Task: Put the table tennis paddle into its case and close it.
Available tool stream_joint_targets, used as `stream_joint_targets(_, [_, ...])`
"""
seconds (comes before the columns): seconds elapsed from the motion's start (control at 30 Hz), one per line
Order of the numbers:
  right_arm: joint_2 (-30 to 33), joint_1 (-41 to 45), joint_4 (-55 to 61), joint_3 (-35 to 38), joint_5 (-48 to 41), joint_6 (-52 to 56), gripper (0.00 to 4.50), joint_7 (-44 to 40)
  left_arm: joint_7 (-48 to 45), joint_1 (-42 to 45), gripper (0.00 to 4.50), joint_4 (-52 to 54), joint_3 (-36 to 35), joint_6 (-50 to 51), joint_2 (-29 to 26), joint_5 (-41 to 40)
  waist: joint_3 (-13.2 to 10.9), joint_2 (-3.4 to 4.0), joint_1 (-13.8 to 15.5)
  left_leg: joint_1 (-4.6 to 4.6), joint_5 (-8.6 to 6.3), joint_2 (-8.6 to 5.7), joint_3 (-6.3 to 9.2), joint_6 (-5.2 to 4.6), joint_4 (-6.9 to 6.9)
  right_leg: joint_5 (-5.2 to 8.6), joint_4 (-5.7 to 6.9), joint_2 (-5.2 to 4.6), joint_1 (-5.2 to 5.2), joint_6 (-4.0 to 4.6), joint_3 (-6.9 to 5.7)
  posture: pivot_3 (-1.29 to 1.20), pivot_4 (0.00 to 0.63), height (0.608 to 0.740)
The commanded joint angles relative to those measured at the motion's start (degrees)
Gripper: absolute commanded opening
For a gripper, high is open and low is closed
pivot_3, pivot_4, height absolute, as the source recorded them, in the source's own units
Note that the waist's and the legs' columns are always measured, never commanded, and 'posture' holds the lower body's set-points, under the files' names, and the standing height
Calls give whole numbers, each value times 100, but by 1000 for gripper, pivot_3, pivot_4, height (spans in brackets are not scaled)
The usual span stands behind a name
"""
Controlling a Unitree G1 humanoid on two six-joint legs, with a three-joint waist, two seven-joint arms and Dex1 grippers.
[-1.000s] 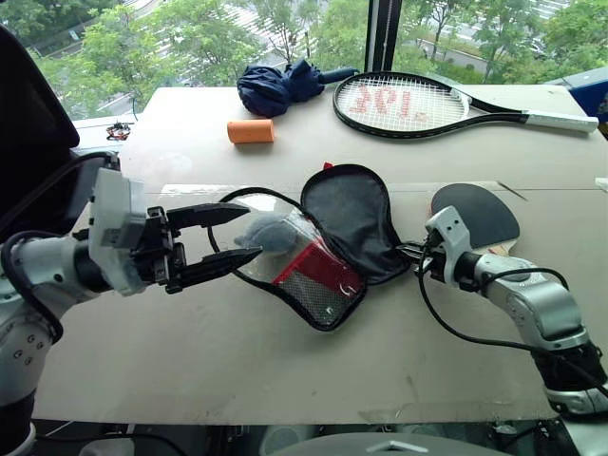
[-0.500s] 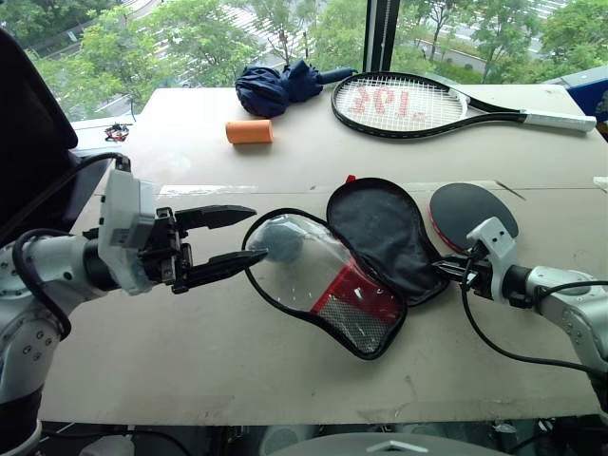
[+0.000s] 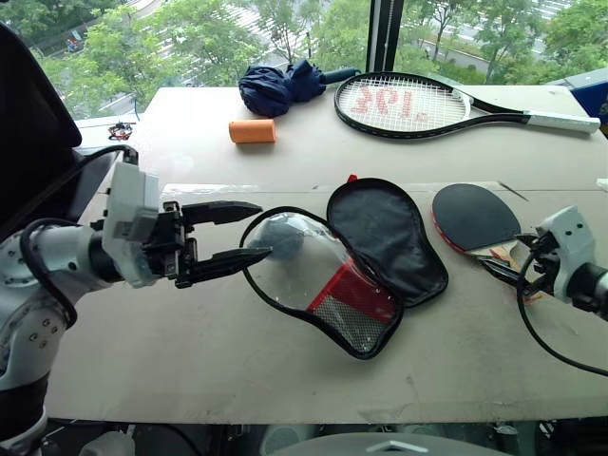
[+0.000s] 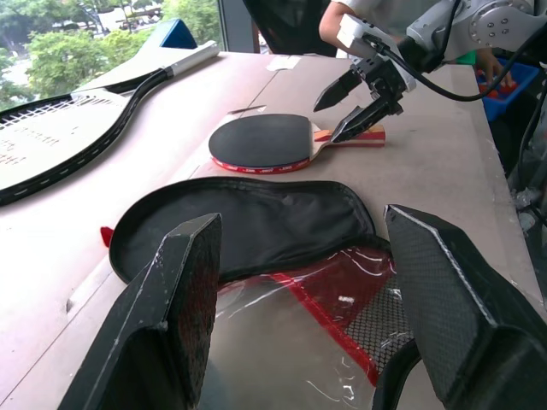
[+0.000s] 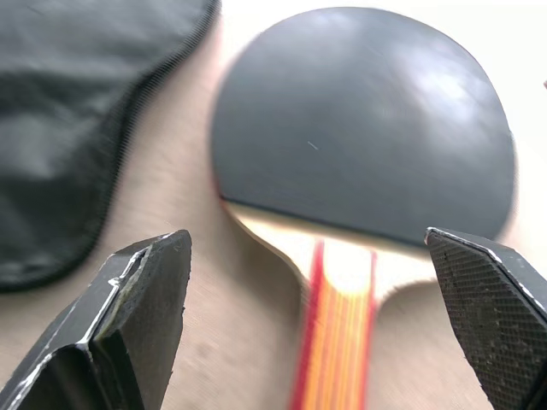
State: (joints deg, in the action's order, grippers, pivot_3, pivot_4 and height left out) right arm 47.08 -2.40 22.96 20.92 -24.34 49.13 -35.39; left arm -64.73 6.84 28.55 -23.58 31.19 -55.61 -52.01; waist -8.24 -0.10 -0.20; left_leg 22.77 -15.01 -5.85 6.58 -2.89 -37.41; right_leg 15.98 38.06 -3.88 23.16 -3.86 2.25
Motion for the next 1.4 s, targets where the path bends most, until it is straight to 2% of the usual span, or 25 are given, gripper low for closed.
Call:
stream_joint_targets(0.03, [-23,-93,4,218,-9,357,4439,219,-147,112,3056,57,-24,81,-125,-160,0,0,-4,0,0,0,0,0,0,0,1,0,0,0,1,0,150,723])
stream_joint_targets(0.17, [-288,-3,41,287,-308,816,4439,346,-198,200,3056,-14,6,115,-152,-79,0,1,-45,-1,0,1,-1,0,0,0,5,1,1,0,3,0,150,723])
stream_joint_targets(0.3, [-297,-47,100,134,-360,982,4439,353,-234,151,3056,-123,28,302,-333,11,0,1,-38,-1,0,1,-1,0,0,0,5,1,1,0,2,0,150,723])
stream_joint_targets(0.33, [-317,-48,105,110,-364,971,3899,368,-280,141,3056,-161,4,438,-394,-106,0,1,-38,-1,0,1,-1,0,0,0,5,1,0,0,2,0,150,723])
stream_joint_targets(0.4, [-334,-46,107,100,-372,973,3211,392,-429,147,3056,-221,-61,564,-452,-287,0,1,-39,-1,0,0,-1,0,0,0,5,1,0,0,3,0,150,723])
stream_joint_targets(0.53, [-325,-53,110,136,-367,921,1252,428,-554,228,3056,-384,-111,607,-495,-304,0,1,-39,-1,0,1,-1,0,0,0,5,1,0,0,2,0,150,723])
stream_joint_targets(0.57, [-320,-59,120,153,-363,890,992,432,-577,240,3056,-413,-113,606,-502,-288,0,2,-39,-1,0,1,-1,0,0,0,5,1,1,0,2,0,150,723])
stream_joint_targets(0.8, [-469,112,690,581,-766,682,999,365,-847,192,3056,-524,-114,394,-494,-71,-1,4,-43,-1,0,1,-1,0,0,0,6,1,1,0,3,0,150,723])
stream_joint_targets(0.93, [-624,382,1371,691,-1370,1210,999,559,-955,140,3056,-582,-178,345,-501,-25,-3,6,-58,-1,0,1,-2,0,0,0,8,1,3,0,6,0,150,723])
stream_joint_targets(1.07, [-1045,883,1921,14,-1590,1774,999,1239,-1048,142,3056,-661,-176,204,-466,127,-1,4,-52,-1,0,2,2,0,0,0,6,1,1,0,-1,0,150,723])
stream_joint_targets(1.23, [-2027,1292,2334,-1159,-1296,2369,999,2404,-1177,43,3056,-740,-173,-35,-428,352,0,2,-55,1,1,0,1,1,0,0,9,0,7,0,2,0,150,723])
stream_joint_targets(1.4, [-2404,1392,2389,-1727,-1077,2559,999,2814,-1194,-58,3056,-728,-270,-72,-398,347,0,1,-52,10,1,-1,-1,1,0,0,9,0,21,0,2,0,150,723])
